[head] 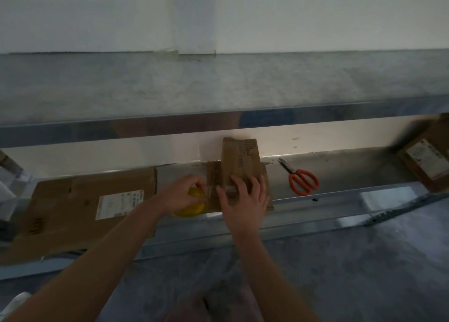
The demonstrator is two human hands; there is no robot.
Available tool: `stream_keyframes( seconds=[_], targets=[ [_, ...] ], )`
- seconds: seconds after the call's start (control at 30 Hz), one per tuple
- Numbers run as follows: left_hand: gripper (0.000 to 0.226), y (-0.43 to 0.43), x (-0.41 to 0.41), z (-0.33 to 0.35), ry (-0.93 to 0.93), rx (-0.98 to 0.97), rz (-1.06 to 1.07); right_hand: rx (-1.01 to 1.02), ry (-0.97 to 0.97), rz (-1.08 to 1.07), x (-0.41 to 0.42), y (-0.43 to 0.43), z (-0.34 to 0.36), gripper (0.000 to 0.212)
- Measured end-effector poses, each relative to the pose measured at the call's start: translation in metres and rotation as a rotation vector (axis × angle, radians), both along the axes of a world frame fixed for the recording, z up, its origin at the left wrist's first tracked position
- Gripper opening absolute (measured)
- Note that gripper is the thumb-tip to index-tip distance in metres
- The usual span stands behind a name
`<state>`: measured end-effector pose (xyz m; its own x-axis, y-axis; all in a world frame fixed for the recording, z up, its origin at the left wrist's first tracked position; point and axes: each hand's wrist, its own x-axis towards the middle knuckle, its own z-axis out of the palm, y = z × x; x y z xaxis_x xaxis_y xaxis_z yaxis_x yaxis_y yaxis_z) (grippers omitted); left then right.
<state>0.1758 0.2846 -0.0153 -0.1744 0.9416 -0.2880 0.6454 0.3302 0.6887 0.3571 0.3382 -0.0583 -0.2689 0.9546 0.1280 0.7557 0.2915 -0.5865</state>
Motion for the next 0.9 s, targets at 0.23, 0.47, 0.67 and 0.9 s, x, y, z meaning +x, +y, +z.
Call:
stream_keyframes(
  seconds=[0.23,0.47,0.67,0.9],
  targets=[
    [0.023,-0.007,-0.018,-0.011,-0.012,-0.019,-0.080,0.135,0.072,-0.056,-0.001,0.011,-0.022,0.042],
    [0.027,-0.018,-0.040,-0.019,0.002,-0.014,-0.075,0.195,-0.061,0.134,0.031,0.052,-0.022,0.052],
    [0.029,-0.016,-0.029,-0.016,0.080,0.136,-0.132,0.395,-0.103,0.224,0.022,0.023,0.003,0.046],
    [0.028,-0.025,-0.018,-0.028,0.312,0.302,-0.160,-0.100,0.064,0.286,-0.030,-0.039,0.000,0.055]
  ],
)
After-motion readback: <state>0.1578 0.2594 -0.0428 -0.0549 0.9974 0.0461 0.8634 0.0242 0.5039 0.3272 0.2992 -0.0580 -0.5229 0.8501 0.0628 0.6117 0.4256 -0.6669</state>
